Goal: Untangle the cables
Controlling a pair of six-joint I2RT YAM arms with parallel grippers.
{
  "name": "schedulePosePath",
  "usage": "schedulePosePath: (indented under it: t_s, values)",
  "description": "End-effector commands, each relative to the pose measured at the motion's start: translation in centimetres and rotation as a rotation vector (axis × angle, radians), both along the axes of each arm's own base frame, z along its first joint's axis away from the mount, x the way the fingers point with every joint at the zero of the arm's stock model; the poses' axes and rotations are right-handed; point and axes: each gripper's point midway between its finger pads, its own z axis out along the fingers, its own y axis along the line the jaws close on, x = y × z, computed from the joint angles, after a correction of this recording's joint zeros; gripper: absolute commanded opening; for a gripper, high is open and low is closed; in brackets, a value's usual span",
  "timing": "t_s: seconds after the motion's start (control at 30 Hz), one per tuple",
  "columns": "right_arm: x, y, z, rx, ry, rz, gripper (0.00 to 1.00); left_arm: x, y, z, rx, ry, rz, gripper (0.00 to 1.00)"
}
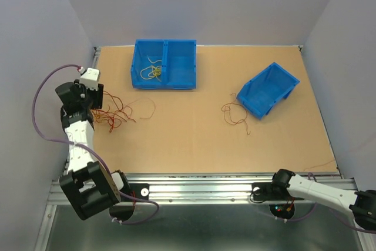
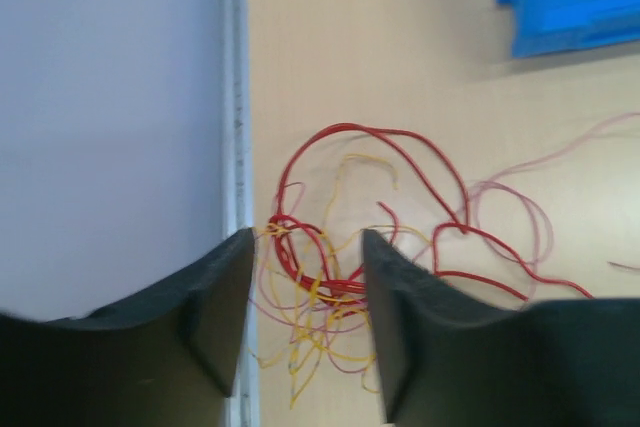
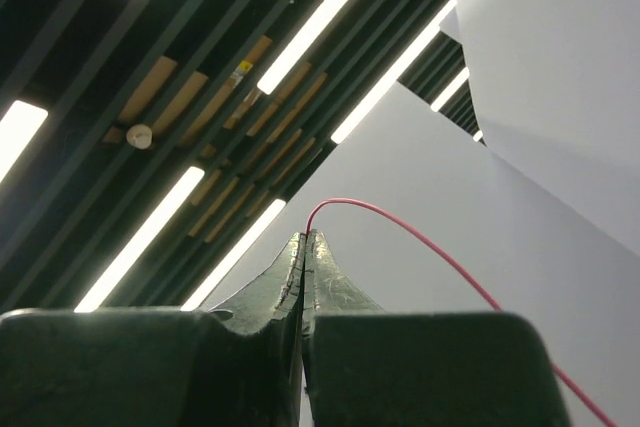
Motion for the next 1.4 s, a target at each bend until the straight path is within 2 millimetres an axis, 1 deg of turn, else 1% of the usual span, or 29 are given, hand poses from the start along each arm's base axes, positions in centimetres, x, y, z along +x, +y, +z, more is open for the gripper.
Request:
schedulePosePath:
  t_s: [0.0, 0.03, 0.13, 0.17, 0.2, 0.23, 0.3, 0.33, 0.37, 0.43, 0.47, 0.53, 0.57, 0.63, 0.67, 0.7, 0.73, 0.8, 0.87, 0.93, 0.97, 1.07, 1.1, 1.13, 1.2, 1.27, 1.3, 1.33, 1.37]
  values:
    - [3.0, 4.3, 0.3, -0.076, 0.036, 0.014, 0.01, -0.4, -4.8, 7.0, 0.017, -0.149, -0.225, 0.68]
    - [3.6, 5.1, 0.3, -0.09, 0.045, 0.014, 0.0, -0.6, -5.4, 7.8, 0.019, -0.164, -0.238, 0.73]
    - [6.2, 8.4, 0.4, -0.141, 0.086, 0.013, 0.0, -1.4, -8.0, 10.2, 0.024, -0.221, -0.297, 0.76]
    - [7.0, 9.3, 0.4, -0.156, 0.1, 0.012, 0.01, -1.4, -8.5, 10.5, 0.019, -0.227, -0.307, 0.76]
    - [7.7, 10.2, 0.2, -0.169, 0.115, 0.011, 0.0, -1.5, -9.2, 10.5, 0.012, -0.224, -0.323, 0.76]
    - [9.1, 12.0, 0.0, -0.203, 0.138, 0.006, 0.01, -1.3, -10.7, 10.4, 0.005, -0.218, -0.35, 0.76]
    - [10.5, 13.8, -0.3, -0.235, 0.163, -0.002, 0.01, -1.1, -12.1, 10.0, -0.008, -0.202, -0.373, 0.76]
    - [12.2, 15.7, -0.8, -0.266, 0.191, -0.006, 0.01, -0.9, -12.7, 9.9, -0.02, -0.195, -0.382, 0.76]
    - [13.0, 16.8, -1.0, -0.285, 0.206, -0.009, 0.01, -0.7, -14.1, 9.5, -0.034, -0.181, -0.414, 0.76]
    - [14.5, 18.6, -1.5, -0.315, 0.231, -0.021, 0.01, -0.3, -15.2, 9.6, -0.051, -0.179, -0.439, 0.76]
    - [16.2, 20.6, -2.2, -0.343, 0.259, -0.023, 0.01, -0.1, -16.4, 9.2, -0.077, -0.164, -0.462, 0.76]
    - [17.5, 22.1, -2.8, -0.355, 0.276, -0.027, 0.01, 0.2, -17.4, 9.4, -0.099, -0.168, -0.482, 0.76]
    - [18.8, 23.7, -3.5, -0.376, 0.292, -0.024, 0.01, 0.5, -18.1, 9.6, -0.121, -0.178, -0.491, 0.76]
    - [19.9, 25.5, -4.2, -0.392, 0.298, 0.001, 0.01, 0.5, -18.5, 9.5, -0.152, -0.192, -0.491, 0.76]
    - [20.4, 26.2, -4.5, -0.403, 0.301, 0.012, 0.01, 0.6, -18.5, 10.4, -0.155, -0.236, -0.492, 0.76]
    - [21.2, 27.7, -5.3, -0.418, 0.304, 0.042, 0.01, 0.5, -18.6, 10.4, -0.177, -0.246, -0.481, 0.76]
    - [21.5, 28.3, -5.7, -0.425, 0.305, 0.06, 0.01, 0.3, -18.5, 9.6, -0.185, -0.245, -0.471, 0.76]
    - [21.9, 29.6, -6.5, -0.435, 0.297, 0.123, 0.01, -0.1, -18.4, 10.2, -0.193, -0.289, -0.456, 0.76]
    - [23.1, 31.8, -8.9, -0.502, 0.369, 0.196, 0.01, -0.7, -18.1, 9.9, -0.187, -0.311, -0.443, 0.77]
    - [23.5, 33.4, -10.3, -0.535, 0.406, 0.299, 0.01, -1.0, -18.2, 9.2, -0.188, -0.313, -0.443, 0.77]
    - [24.4, 35.3, -12.5, -0.612, 0.498, 0.348, 0.01, -1.2, -18.1, 9.6, -0.181, -0.331, -0.444, 0.77]
    - [24.8, 38.5, -16.1, -0.702, 0.597, 0.508, 0.01, -1.4, -18.3, 9.1, -0.176, -0.329, -0.458, 0.77]
    - [24.6, 40.6, -18.8, -0.813, 0.647, 0.58, 0.01, -1.4, -18.4, 9.0, -0.177, -0.325, -0.465, 0.77]
    - [24.3, 41.8, -20.5, -0.839, 0.671, 0.647, 0.01, -1.4, -18.5, 8.8, -0.178, -0.319, -0.471, 0.77]
    - [23.7, 44.8, -25.2, -0.964, 0.732, 0.771, 0.01, -1.3, -18.6, 8.3, -0.176, -0.307, -0.482, 0.77]
    - [23.6, 46.4, -28.5, -1.035, 0.789, 0.831, 0.01, -1.2, -18.7, 7.9, -0.177, -0.298, -0.487, 0.77]
    - [23.5, 47.8, -31.9, -1.107, 0.841, 0.882, 0.01, -1.2, -18.7, 7.7, -0.172, -0.295, -0.488, 0.77]
    - [23.7, 48.1, -33.4, -1.128, 0.869, 0.89, 0.01, -1.2, -18.7, 7.5, -0.173, -0.29, -0.491, 0.77]
    - [23.6, 48.3, -36.0, -1.165, 0.933, 0.902, 0.01, -1.3, -18.8, 7.4, -0.169, -0.29, -0.498, 0.77]
